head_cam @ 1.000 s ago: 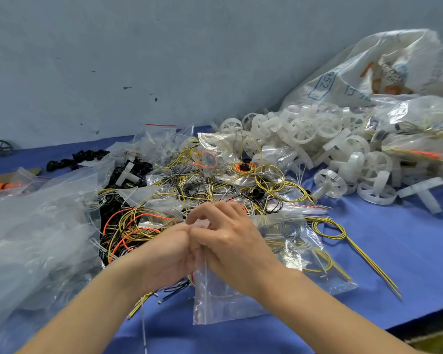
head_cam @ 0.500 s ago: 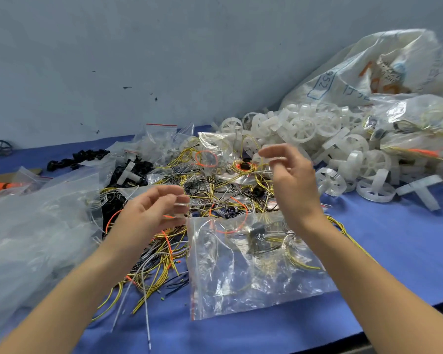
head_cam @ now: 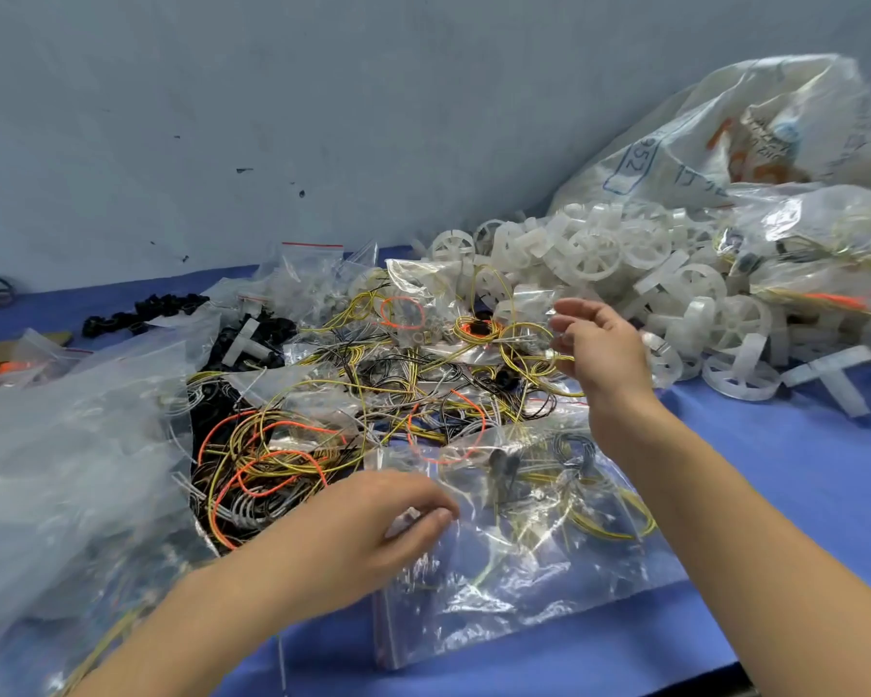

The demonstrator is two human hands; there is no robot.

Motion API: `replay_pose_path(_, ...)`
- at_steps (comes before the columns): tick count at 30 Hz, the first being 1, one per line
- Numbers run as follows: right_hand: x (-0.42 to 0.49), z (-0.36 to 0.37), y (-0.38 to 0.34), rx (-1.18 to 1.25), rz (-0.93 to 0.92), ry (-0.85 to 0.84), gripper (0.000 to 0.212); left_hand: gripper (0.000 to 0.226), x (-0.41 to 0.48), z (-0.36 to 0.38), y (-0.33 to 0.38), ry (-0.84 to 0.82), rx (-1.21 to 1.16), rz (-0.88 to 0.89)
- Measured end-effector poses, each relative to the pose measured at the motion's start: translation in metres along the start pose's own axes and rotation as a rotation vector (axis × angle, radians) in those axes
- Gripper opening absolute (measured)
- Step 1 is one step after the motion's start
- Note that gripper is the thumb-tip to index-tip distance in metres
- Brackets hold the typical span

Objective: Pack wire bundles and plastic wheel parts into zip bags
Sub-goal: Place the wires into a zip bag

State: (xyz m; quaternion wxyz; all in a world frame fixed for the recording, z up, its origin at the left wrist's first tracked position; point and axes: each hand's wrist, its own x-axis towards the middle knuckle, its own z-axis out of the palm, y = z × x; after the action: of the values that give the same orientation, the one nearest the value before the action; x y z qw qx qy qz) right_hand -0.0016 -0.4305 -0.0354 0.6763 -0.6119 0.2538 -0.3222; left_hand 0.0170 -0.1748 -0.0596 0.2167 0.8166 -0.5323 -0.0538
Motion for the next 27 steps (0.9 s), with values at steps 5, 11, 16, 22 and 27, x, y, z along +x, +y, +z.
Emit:
replay_pose_path(5, 0.013, -0.004, -0.002, 0.059, 0.036, 0.022, 0.033, 0.026, 0.006, -0.009, -0.008, 0.144, -0.167, -0.034)
replay_pose_path(11, 0.028, -0.020, -0.007, 0.072, 0.063, 0.083, 0.032, 0.021, 0.007, -0.011, -0.029, 0.313, -0.195, -0.116)
replay_pose_path(16, 0.035, -0.031, 0.004, -0.195, 0.003, 0.117, 0.027, 0.025, 0.006, -0.011, -0.041, 0.351, -0.218, -0.172)
replay_pose_path(22, 0.041, -0.044, 0.017, -0.506, -0.116, 0.187, 0.036, 0.027, 0.007, -0.013, -0.045, 0.390, -0.234, -0.174)
replay_pose_path(27, 0.052, -0.057, 0.022, -0.524, -0.136, 0.405, 0.031, 0.028, 0.004, -0.017, -0.047, 0.414, -0.255, -0.178)
